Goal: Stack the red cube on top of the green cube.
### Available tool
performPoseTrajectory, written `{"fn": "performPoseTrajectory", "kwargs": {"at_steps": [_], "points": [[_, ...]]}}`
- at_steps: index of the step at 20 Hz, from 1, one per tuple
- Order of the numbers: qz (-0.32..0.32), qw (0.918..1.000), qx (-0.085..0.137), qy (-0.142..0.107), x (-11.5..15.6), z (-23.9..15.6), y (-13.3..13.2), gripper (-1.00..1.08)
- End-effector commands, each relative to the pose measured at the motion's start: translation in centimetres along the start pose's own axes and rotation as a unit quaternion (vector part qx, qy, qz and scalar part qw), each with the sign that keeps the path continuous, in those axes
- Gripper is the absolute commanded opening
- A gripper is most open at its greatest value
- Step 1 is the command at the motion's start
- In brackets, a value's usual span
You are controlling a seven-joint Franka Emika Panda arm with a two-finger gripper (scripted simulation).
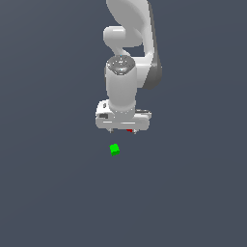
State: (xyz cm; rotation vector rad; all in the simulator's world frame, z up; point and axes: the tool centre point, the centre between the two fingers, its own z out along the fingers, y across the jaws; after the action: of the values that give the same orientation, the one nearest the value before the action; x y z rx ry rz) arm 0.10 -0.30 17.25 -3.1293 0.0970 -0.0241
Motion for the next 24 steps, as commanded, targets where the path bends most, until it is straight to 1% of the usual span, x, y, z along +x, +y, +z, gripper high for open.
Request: {"fn": "performPoseTrajectory", "kwargs": {"at_steps": [1,7,12,18,24], "points": [[0.000,1.0000,0.000,0.000,0.0,0.0,0.0,1.00],[0.008,1.0000,0.000,0.000,-0.6,0.4,0.0,1.00],[0.026,0.9997,-0.001,-0.001,-2.0,1.3,-0.1,1.00],[0.065,0.9979,-0.002,-0.002,-5.0,3.3,-0.5,1.00],[0.117,0.9931,-0.004,-0.004,-8.9,6.0,-1.4,1.00]]}}
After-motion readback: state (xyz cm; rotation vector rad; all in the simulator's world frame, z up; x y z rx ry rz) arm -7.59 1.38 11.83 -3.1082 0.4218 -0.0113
